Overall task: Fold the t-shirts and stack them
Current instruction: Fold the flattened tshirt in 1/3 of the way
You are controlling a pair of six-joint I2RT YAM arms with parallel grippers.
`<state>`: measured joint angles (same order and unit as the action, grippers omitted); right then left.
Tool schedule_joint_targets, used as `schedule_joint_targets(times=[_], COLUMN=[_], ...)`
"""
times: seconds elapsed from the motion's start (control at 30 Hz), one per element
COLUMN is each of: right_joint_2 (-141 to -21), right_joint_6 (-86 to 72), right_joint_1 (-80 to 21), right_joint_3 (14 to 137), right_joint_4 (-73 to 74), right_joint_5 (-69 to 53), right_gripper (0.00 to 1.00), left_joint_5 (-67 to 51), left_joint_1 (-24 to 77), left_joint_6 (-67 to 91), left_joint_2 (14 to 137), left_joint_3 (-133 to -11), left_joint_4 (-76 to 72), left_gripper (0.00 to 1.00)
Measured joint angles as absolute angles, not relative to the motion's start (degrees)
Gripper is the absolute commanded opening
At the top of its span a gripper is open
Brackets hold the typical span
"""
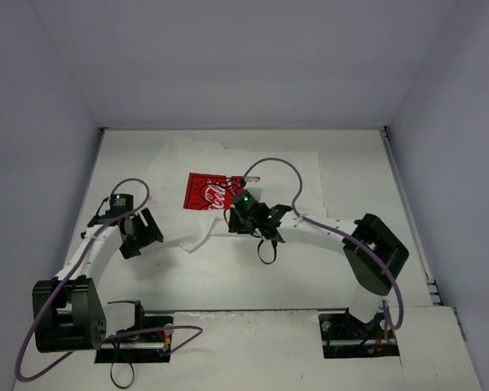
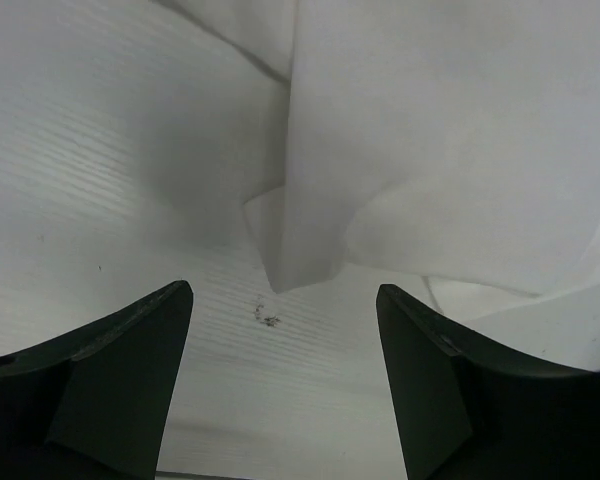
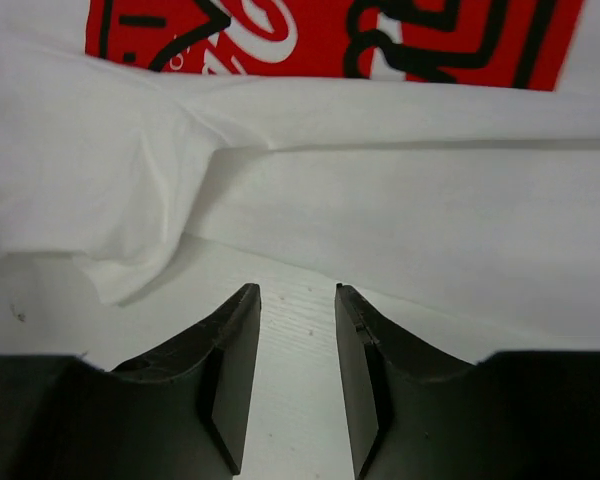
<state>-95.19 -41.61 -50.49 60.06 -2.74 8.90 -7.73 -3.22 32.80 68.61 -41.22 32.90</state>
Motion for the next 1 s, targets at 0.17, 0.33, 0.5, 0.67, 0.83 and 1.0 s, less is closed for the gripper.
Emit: schedule_joint_targets(times=[0.17, 0.33, 0.5, 0.67, 0.83, 1.0], right_joint_2=[-105.72, -111.61, -113.79, -114.73, -116.07, -116.82], right_joint_6=[-46.06, -49.51, -51.89, -54.11, -56.33, -59.07], right_joint_1=[-55.03, -58.15, -59.43, -59.72, -59.80, -60.02], right_joint_3=[64.38, 67.52, 68.48, 68.78, 69.69, 69.68], right_joint_4=[-6.10, -9.26, -11.72, -13.85, -15.69, -16.55], right_joint_5=[8.01, 6.16, 4.60, 3.78, 3.17, 2.50], right_gripper=[0.35, 0.33, 0.33, 0.34, 0.34, 0.02], left_joint_5=[-9.94, -11.18, -11.45, -12.17, -12.60, -12.67], left_joint_1=[-3.22, -3.22, -3.22, -3.22, -3.22, -3.22], left_joint_6=[33.73, 34.16, 34.14, 34.11, 34.13, 34.13], left_joint_2=[70.02, 70.01, 70.03, 70.86, 71.32, 72.03], left_joint_3=[-39.53, -39.53, -39.53, -39.53, -39.53, -39.53], left_joint_4=[31.48, 28.96, 28.06, 27.96, 27.94, 27.91], left_gripper=[0.63, 0.48, 0.46, 0.46, 0.45, 0.15])
